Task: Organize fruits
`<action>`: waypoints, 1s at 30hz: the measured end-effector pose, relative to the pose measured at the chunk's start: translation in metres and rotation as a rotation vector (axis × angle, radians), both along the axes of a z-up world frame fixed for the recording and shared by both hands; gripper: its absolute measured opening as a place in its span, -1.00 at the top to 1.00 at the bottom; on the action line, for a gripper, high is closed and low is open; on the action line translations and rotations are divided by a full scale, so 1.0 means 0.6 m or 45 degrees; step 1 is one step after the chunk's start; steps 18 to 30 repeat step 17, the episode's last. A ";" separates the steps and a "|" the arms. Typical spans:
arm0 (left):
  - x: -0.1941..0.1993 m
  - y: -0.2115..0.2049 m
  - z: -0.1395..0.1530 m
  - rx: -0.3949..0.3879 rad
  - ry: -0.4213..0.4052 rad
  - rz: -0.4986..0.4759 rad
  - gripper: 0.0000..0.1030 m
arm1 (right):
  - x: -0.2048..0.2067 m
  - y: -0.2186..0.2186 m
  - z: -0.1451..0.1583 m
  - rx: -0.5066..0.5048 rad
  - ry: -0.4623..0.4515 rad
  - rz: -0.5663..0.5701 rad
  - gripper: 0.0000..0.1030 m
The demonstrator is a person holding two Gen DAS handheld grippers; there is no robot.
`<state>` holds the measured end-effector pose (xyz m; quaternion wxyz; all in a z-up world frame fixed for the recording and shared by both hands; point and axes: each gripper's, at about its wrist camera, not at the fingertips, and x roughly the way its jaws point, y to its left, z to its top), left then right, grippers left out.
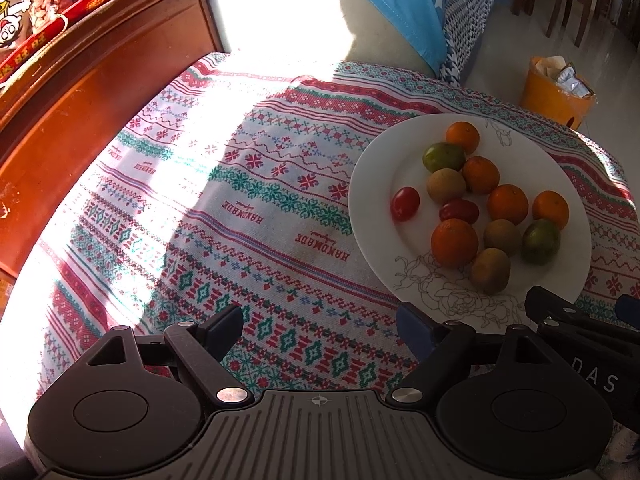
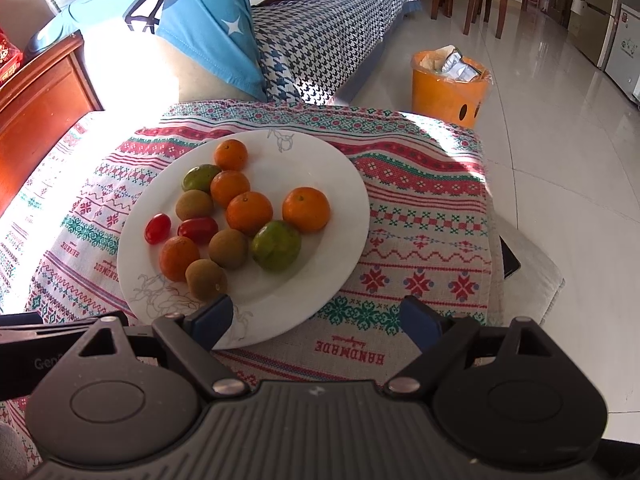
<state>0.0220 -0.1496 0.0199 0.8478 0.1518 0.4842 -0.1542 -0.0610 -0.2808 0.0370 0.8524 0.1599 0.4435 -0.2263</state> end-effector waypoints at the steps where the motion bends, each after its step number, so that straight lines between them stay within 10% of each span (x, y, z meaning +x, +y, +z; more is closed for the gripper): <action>1: 0.000 0.000 0.000 0.000 -0.002 0.000 -0.65 | 0.000 0.000 0.000 -0.002 -0.001 0.000 -0.75; 30: -0.010 0.010 0.017 0.025 -0.078 0.001 -0.62 | -0.005 0.013 0.008 -0.004 -0.026 0.010 -0.75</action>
